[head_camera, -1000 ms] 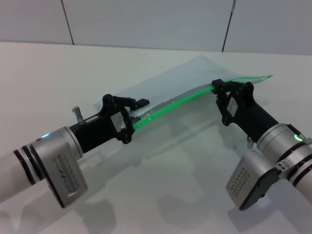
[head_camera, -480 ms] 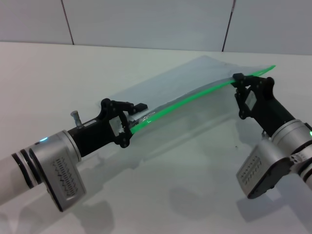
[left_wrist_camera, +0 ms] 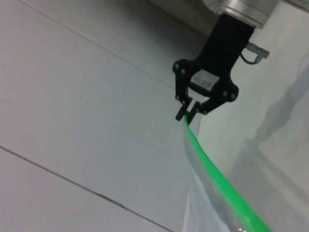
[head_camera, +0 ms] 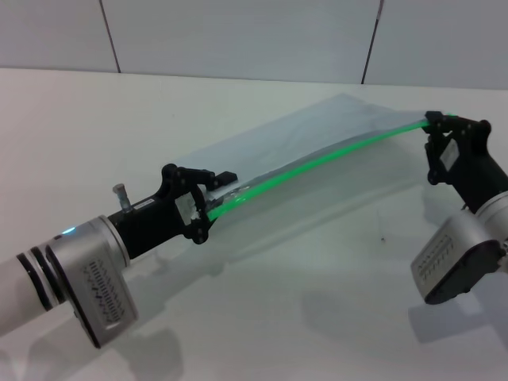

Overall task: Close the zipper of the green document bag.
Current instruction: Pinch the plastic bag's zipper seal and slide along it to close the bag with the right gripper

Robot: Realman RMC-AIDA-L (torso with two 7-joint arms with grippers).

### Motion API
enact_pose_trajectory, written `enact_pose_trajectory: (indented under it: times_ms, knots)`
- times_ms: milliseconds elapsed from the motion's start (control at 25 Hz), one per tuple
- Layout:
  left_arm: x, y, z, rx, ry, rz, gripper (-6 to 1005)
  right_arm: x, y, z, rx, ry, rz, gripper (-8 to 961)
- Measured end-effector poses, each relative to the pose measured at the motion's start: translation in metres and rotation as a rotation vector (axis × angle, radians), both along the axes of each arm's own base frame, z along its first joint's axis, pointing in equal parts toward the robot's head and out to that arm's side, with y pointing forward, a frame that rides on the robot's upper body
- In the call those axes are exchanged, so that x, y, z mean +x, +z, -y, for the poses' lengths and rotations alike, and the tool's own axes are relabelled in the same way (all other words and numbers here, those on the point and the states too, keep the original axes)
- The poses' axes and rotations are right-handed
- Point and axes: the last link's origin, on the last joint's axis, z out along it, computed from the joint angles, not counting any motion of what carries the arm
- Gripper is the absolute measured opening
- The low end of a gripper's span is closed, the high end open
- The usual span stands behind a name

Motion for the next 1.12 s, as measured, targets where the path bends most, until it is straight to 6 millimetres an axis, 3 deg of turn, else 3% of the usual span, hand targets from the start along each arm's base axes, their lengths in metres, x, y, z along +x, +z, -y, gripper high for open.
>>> enact_pose_trajectory:
  times_ms: [560, 760, 880, 1120]
  knots:
    - [-0.001, 0.0, 0.0, 0.008, -0.005, -0.01, 73, 0.015, 0.011, 0.0, 0.048, -0.065, -0.023, 127]
    - [0.0, 0.004, -0.002, 0.035, -0.003, 0.003, 74, 0.018, 0.021, 0.004, 0.1, -0.088, -0.168, 129]
    - [0.0, 0.01, -0.004, 0.071, 0.023, 0.051, 75, 0.02, 0.034, 0.011, 0.161, -0.076, -0.328, 263]
    - [0.005, 0.023, -0.002, 0.107, 0.036, 0.175, 323, 0.02, 0.053, 0.024, 0.218, -0.021, -0.557, 491]
